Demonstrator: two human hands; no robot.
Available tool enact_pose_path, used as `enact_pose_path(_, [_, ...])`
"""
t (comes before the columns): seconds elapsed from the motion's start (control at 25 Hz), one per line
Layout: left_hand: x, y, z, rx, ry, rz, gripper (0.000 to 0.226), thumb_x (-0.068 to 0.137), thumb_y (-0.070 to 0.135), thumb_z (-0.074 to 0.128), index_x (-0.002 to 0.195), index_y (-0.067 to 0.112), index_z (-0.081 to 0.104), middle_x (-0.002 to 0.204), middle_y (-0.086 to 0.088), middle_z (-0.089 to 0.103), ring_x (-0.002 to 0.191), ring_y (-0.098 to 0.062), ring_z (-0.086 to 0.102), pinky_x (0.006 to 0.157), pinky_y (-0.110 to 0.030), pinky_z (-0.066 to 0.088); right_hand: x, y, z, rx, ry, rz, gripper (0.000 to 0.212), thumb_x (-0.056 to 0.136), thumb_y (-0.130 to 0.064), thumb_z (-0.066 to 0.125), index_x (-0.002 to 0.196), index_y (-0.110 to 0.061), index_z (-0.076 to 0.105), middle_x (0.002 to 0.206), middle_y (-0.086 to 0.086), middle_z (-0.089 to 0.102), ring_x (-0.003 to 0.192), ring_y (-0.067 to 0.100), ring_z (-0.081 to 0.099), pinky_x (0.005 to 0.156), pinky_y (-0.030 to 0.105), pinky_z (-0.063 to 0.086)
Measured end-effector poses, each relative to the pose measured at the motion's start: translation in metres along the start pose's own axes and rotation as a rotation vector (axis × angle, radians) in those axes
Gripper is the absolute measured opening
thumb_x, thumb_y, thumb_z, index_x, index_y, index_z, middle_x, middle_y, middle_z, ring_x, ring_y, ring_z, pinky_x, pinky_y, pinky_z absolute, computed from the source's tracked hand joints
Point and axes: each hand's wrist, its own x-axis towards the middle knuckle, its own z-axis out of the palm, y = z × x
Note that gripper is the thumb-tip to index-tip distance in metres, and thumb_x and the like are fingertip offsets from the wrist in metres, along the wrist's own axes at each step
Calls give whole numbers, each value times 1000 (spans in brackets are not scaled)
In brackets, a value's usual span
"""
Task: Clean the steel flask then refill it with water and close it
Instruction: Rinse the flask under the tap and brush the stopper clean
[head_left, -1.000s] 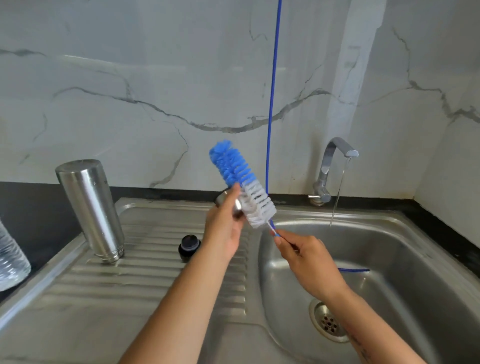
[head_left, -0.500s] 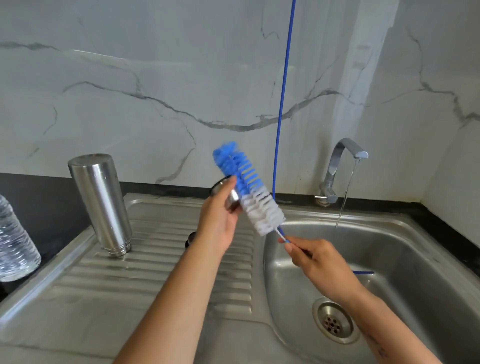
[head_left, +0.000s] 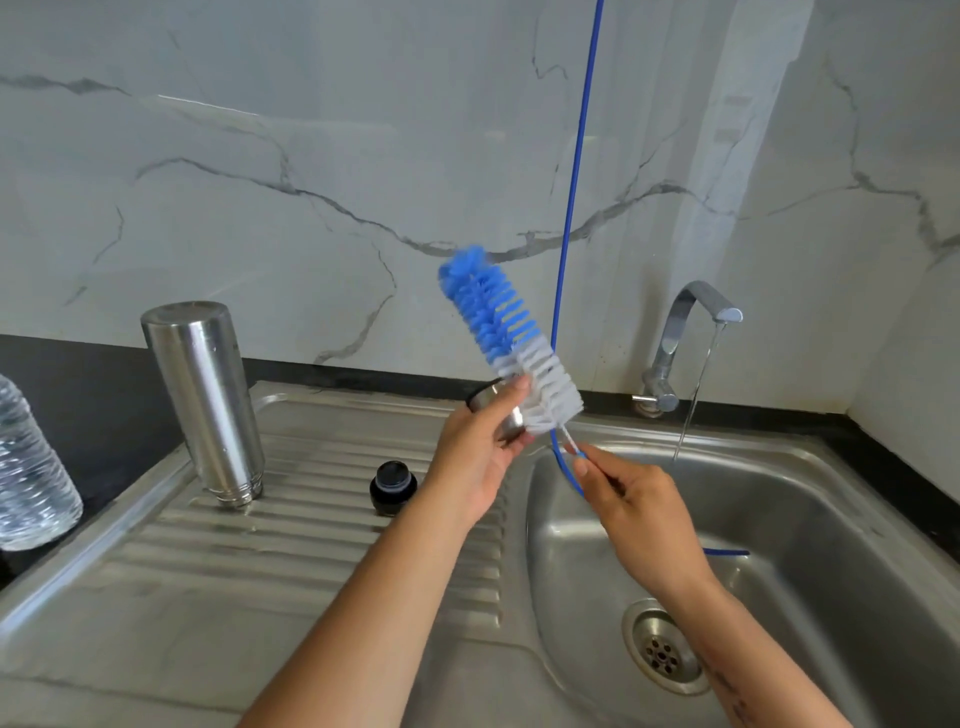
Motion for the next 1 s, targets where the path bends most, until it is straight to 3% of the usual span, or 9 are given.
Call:
enact_pose_path(0.08, [9, 10, -8, -87, 40, 65, 27, 82, 18, 75, 108, 12, 71, 114, -14, 74, 101, -22, 70, 88, -34, 55, 0, 4, -3, 7, -41, 19, 21, 104, -28, 58, 101, -26, 79, 62, -4, 36, 59, 10, 28, 54, 25, 29])
enact_pose_path(0.16, [16, 19, -19, -171, 89, 128, 24, 80, 16, 76, 103, 14, 71, 113, -12, 73, 102, -24, 68, 86, -34, 53, -3, 8, -5, 0, -136, 32, 26, 104, -30, 57, 102, -15, 78, 63, -5, 34, 60, 9, 27, 56, 24, 29])
enact_pose_path(0.24, [11, 12, -17, -130, 46, 100, 15, 87, 9, 72, 101, 14, 72, 106, -9, 75, 100, -22, 70, 86, -33, 54, 0, 5, -3, 15, -112, 23, 23, 104, -29, 57, 103, -21, 79, 63, -6, 36, 59, 9, 29, 55, 24, 29])
enact_pose_path(0.36, [1, 3, -3, -14, -12, 58, 19, 85, 10, 73, 104, 10, 72, 106, -10, 76, 97, -19, 73, 86, -32, 57, 6, 3, -4, -8, -23, -2, 22, 104, -29, 57, 108, -22, 78, 64, -4, 42, 60, 6, 33, 54, 25, 30])
enact_pose_path(0.52, [10, 18, -17, -136, 46, 135, 16, 87, 9, 72, 102, 12, 72, 108, -10, 74, 101, -21, 69, 83, -32, 53, -7, 9, -8, -16, -159, 5, 22, 104, -29, 57, 102, -26, 79, 62, -8, 35, 58, 6, 28, 54, 22, 29])
enact_pose_path(0.64, [4, 7, -7, -80, -3, 48, 14, 90, 11, 70, 103, 14, 73, 107, -6, 75, 95, -15, 72, 77, -27, 58, 2, 1, -3, 32, -25, -14, 21, 104, -29, 58, 109, -29, 78, 63, -6, 36, 59, 8, 28, 53, 24, 27])
enact_pose_path(0.76, [4, 9, -7, -107, 16, -6, 9, 87, 13, 72, 94, 17, 75, 100, 0, 75, 97, -14, 68, 89, -30, 53, 4, 5, -6, 142, 63, 29, 29, 103, -40, 57, 103, -17, 76, 61, -7, 35, 57, 9, 27, 51, 21, 25])
enact_pose_path(0.92, [9, 14, -16, -248, 48, -6, 11, 92, 8, 67, 101, 9, 71, 101, -7, 73, 108, -23, 66, 100, -39, 53, -2, 14, -17, 100, 60, 70, 21, 103, -31, 58, 106, -30, 79, 62, -6, 36, 60, 10, 28, 53, 27, 27])
enact_pose_path(1.0, [4, 8, -10, -178, -9, -4, 16, 90, 12, 69, 105, 11, 71, 103, -6, 76, 103, -20, 70, 100, -38, 51, -2, 8, -8, 59, 3, 22, 25, 102, -29, 61, 108, -48, 75, 62, -4, 42, 63, 7, 32, 55, 25, 31])
